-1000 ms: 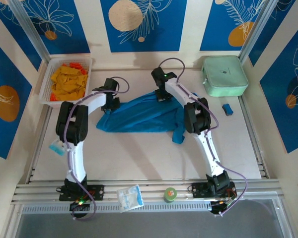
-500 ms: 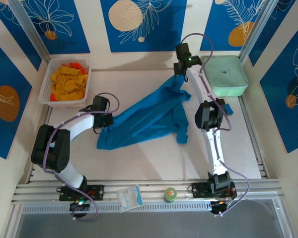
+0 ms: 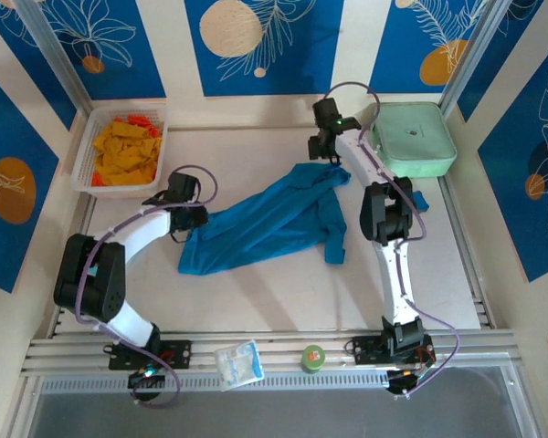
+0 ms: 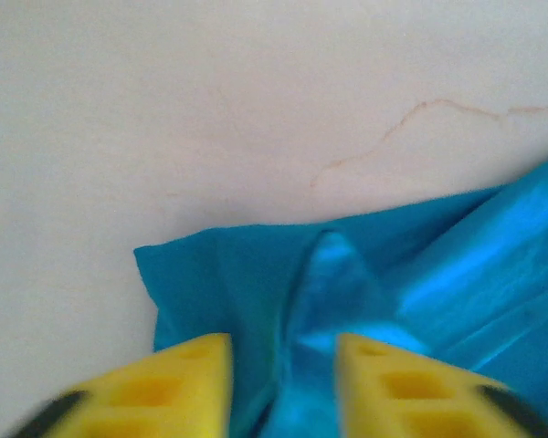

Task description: Fold and stack the t-shirts

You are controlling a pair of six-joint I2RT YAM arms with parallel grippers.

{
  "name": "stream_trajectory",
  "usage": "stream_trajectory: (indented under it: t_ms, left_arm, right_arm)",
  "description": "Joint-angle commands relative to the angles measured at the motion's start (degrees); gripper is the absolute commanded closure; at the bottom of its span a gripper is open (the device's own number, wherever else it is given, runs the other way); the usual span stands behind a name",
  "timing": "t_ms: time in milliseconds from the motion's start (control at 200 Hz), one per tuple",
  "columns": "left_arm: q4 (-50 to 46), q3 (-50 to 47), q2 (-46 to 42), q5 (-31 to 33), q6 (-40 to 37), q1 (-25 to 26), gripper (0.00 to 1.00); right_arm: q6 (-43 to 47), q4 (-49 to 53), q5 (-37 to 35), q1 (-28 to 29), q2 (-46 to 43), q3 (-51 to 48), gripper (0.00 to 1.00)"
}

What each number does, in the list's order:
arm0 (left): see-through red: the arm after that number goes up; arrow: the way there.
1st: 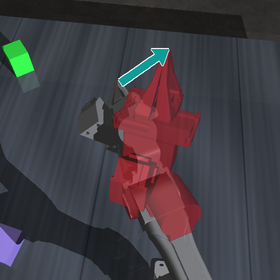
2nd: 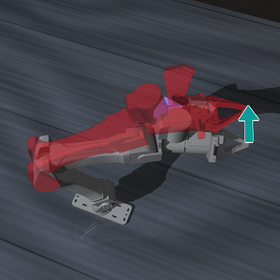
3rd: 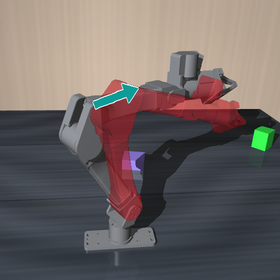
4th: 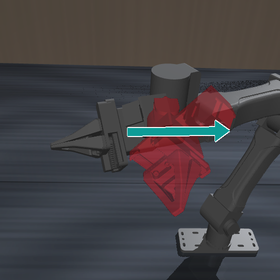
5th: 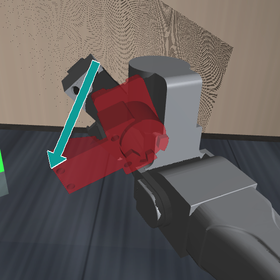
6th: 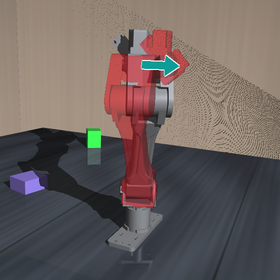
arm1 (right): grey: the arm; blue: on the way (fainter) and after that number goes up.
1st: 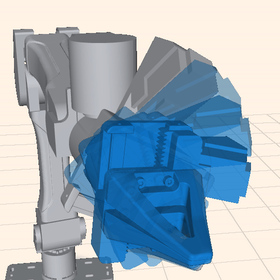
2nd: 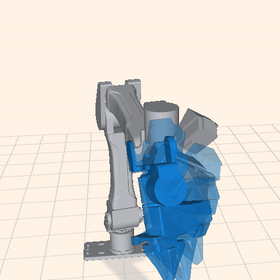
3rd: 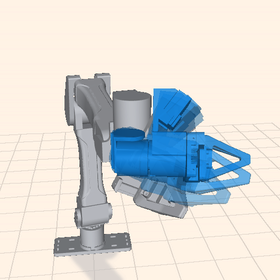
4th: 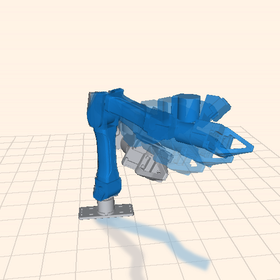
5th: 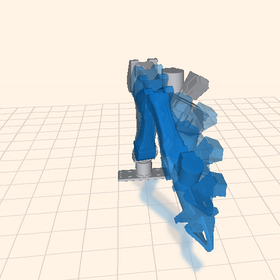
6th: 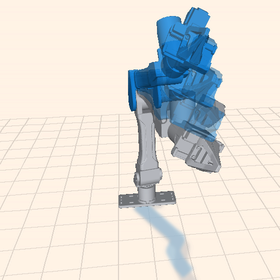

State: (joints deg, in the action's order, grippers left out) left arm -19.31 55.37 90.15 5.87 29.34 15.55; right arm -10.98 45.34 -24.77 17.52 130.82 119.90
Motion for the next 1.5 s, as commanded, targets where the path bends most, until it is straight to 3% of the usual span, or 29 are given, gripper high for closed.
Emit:
stream_trajectory:
  t_ms: [0, 135, 235, 385, 520, 800, 1136, 1321, 1491]
  left_arm:
    - [-6.2, 1.5, -3.5, 5.2, 0.9, 0.3, 0.35]
    - [-9.5, 1.5, -7.8, 5.6, 0.3, 0.5, 0.31]
    - [-11.9, 3.3, -8.8, 2.4, -1.4, 1.7, 0.4]
    - [-14.6, 7.3, -4.4, -0.6, -3.8, 5.9, 0.47]
    - [-14.7, 9.8, 1.9, 1.0, -4.0, 8.6, 0.5]
    - [-15.9, 15.5, 14.2, 5.5, -1.9, 9.4, 0.49]
    - [-14.0, 17.1, 18.8, 10.1, -1.0, 9.4, 0.55]
    - [-13.8, 17.8, 19.8, 10.8, -0.6, 9.4, 0.64]
    - [-13.6, 17.3, 19.2, 11.1, -0.6, 9.5, 0.79]
  right_arm:
    - [-4.9, -5.3, 4.7, 2.7, -13.5, -13.2, 0.4]
    - [-11.3, -7.3, 7.8, 4.5, -23.1, -29.1, 0.4]
    - [-14.8, -8.7, 9.5, 5.2, -27.6, -37.8, 0.43]
    - [-17.3, -10.8, 9.4, 5.3, -31.4, -45.8, 0.47]
    - [-18.2, -11.5, 10.1, 4.6, -32.9, -49.2, 0.51]
    - [-18.6, -13.3, 11.3, 2.8, -36.6, -55.0, 0.54]
    - [-18.6, -14.6, 13.1, 0.9, -37.4, -57.8, 0.61]
    - [-18.4, -14.7, 13.7, 0.7, -37.2, -58.0, 0.66]
    - [-18.4, -14.5, 13.9, 0.5, -37.3, -57.8, 0.7]
